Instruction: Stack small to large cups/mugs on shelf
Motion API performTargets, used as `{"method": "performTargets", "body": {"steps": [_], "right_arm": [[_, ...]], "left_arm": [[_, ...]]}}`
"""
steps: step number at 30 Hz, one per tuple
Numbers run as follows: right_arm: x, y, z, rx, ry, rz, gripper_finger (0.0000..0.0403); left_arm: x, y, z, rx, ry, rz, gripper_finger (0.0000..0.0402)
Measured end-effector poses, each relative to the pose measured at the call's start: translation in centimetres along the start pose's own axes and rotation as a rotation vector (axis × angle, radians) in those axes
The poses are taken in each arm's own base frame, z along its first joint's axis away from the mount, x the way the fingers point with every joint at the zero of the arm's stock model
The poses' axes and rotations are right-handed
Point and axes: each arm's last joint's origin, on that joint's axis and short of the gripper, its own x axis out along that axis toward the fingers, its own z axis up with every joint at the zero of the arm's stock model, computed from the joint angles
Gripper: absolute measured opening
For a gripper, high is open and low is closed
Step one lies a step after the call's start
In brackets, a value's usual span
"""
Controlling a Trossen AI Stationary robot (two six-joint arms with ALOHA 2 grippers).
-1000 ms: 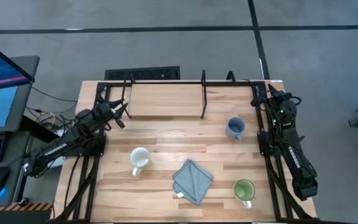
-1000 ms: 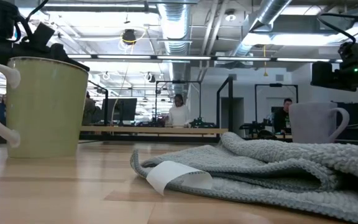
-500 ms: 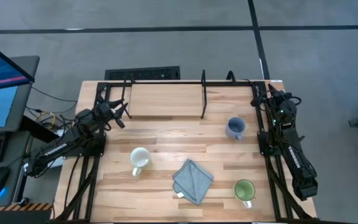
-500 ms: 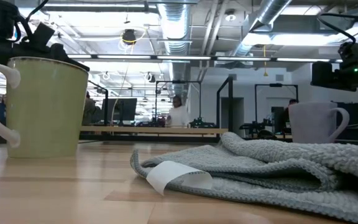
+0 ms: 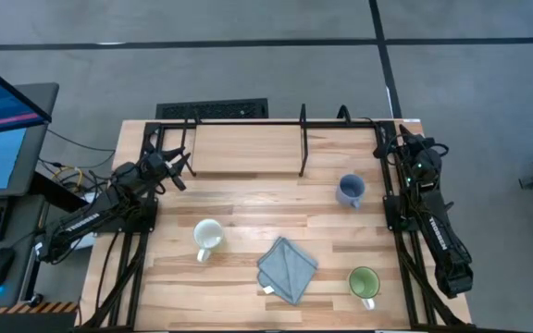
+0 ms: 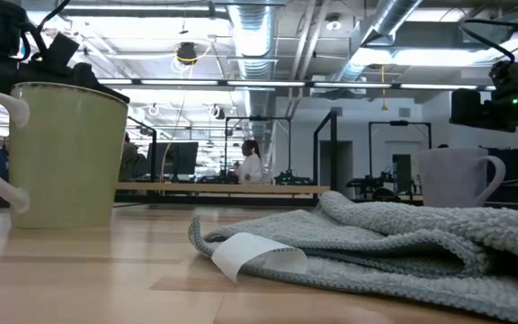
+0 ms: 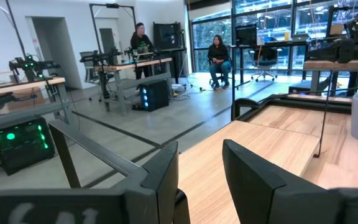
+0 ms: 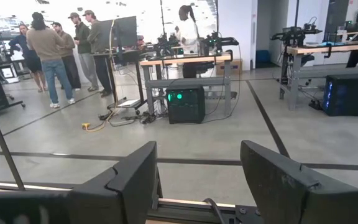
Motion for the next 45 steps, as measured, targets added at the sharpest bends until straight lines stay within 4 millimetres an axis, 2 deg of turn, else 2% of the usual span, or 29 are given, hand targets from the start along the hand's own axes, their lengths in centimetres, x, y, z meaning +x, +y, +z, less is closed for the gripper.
{"method": "performTargets", "body": {"steps": [34, 45], "right_arm": [[0.0, 0.0, 0.0, 0.0, 0.0, 0.0, 0.0256], [0.0, 0.0, 0.0, 0.0, 0.0, 0.0, 0.0256]], "left_arm": [[-0.02, 0.01, 0.13, -0.002, -0.006, 0.0, 0.0119], [-0.06, -0.27, 0.43, -0.03, -0.027, -0.107, 0.0119]]}}
